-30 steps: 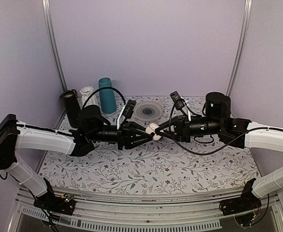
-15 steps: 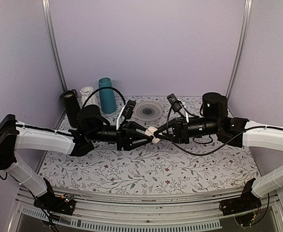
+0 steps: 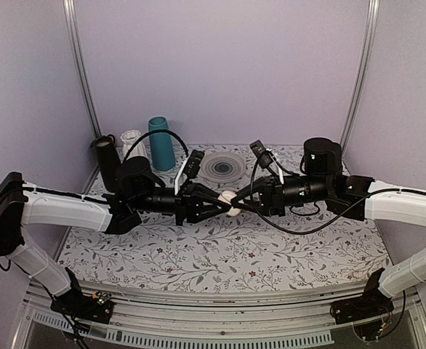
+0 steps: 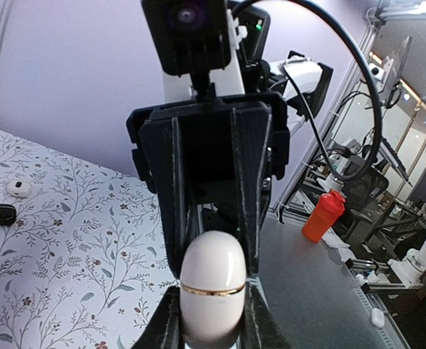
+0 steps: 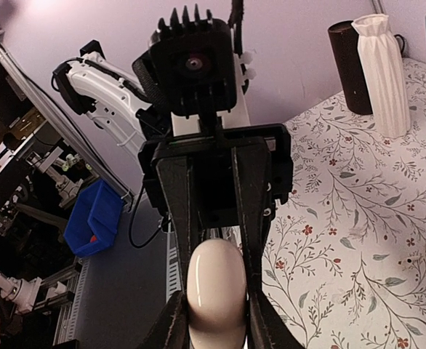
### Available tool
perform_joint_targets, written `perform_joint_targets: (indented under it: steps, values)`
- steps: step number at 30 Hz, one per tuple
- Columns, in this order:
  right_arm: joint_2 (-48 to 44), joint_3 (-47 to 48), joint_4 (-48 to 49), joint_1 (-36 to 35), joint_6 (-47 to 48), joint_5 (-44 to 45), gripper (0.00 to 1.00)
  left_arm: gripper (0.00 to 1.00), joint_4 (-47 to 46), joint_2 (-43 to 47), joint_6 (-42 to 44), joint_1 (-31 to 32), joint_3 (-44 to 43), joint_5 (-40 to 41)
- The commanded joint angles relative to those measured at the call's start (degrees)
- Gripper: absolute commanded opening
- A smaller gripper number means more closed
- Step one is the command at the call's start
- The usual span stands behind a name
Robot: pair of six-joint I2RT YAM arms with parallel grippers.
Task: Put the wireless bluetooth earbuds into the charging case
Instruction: Pass from the right arm to the left, then open the charging case.
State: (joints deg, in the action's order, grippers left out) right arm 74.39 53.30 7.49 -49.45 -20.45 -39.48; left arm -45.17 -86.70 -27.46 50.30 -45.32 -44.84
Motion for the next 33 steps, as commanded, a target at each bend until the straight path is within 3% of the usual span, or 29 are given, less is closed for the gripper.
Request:
perform_joint_targets:
  steps: [1, 2, 6, 15, 24, 33]
  values:
    - [-0.95, 1.25, 0.25, -0.12, 0.35, 5.09, 0.35, 0.0, -0.33, 1.61, 1.05, -0.51, -0.99, -0.6]
    - [-1.53, 0.97, 0.18, -0.22, 0.26, 7.04, 0.42, 0.0, -0.7, 1.77, 1.01, -0.53, -0.77, -0.68]
    - [-2.81, 0.35, -0.63, -0.18, 0.14, 12.21, 0.52, 0.0, -2.38, 2.49, 0.53, -0.55, -0.17, -0.88]
    - [-3.42, -0.11, -2.2, 0.13, -0.56, 17.08, 0.56, 0.0, -4.59, 4.14, -0.31, -0.52, 1.03, -1.95]
    - [-2.71, 0.88, -1.87, 0.1, -0.74, 15.37, 0.59, 0.0, -4.21, 4.79, 0.96, -0.51, 2.43, 1.04]
    - [-4.09, 1.22, -1.33, 0.12, -1.17, 15.38, 0.64, 0.0, -3.15, 6.04, 3.34, -0.69, 5.19, 9.4]
